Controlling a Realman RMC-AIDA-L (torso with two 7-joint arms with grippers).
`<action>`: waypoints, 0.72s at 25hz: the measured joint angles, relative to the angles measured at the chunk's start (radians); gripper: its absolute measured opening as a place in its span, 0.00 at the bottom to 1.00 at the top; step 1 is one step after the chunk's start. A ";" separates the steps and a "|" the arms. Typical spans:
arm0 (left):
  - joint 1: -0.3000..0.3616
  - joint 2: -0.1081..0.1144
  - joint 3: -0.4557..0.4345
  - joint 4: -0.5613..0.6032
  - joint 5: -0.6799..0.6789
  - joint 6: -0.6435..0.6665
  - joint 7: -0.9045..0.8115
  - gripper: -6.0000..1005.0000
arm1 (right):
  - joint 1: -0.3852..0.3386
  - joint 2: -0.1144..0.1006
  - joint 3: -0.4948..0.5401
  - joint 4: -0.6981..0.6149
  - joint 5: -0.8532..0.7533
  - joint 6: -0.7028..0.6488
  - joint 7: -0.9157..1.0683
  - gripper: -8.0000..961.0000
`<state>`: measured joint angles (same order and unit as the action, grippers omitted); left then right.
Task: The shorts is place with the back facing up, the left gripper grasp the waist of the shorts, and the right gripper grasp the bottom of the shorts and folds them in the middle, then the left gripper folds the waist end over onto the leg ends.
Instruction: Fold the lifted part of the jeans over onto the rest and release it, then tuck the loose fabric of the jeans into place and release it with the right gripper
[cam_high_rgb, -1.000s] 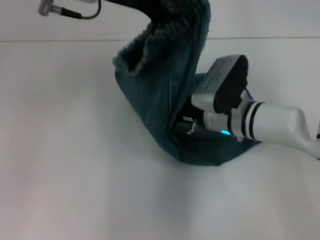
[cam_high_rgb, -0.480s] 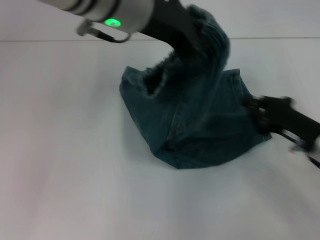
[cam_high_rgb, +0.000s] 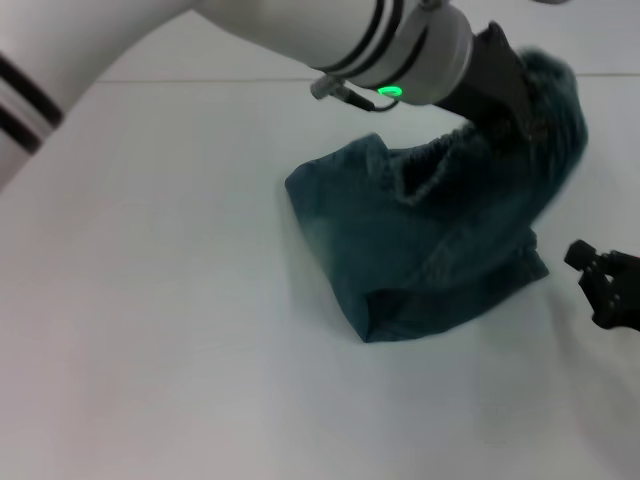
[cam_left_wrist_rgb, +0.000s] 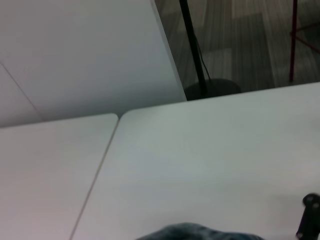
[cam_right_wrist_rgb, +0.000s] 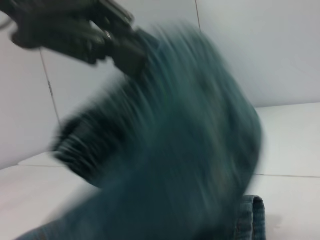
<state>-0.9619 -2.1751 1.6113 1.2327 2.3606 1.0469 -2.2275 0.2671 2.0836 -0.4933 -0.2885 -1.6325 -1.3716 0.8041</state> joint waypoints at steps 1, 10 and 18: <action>-0.010 0.000 0.000 -0.019 0.001 -0.002 -0.001 0.23 | -0.008 -0.003 -0.002 -0.003 0.000 -0.011 0.000 0.01; 0.018 0.006 -0.053 -0.066 0.024 -0.013 0.009 0.35 | -0.029 -0.023 -0.009 -0.025 -0.040 -0.086 0.033 0.01; 0.248 0.004 -0.197 0.055 -0.119 0.000 0.132 0.75 | -0.034 -0.011 -0.006 -0.228 -0.170 -0.199 0.200 0.01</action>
<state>-0.7138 -2.1707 1.4147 1.2881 2.2421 1.0467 -2.0951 0.2326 2.0726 -0.4991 -0.5162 -1.8022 -1.5705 1.0045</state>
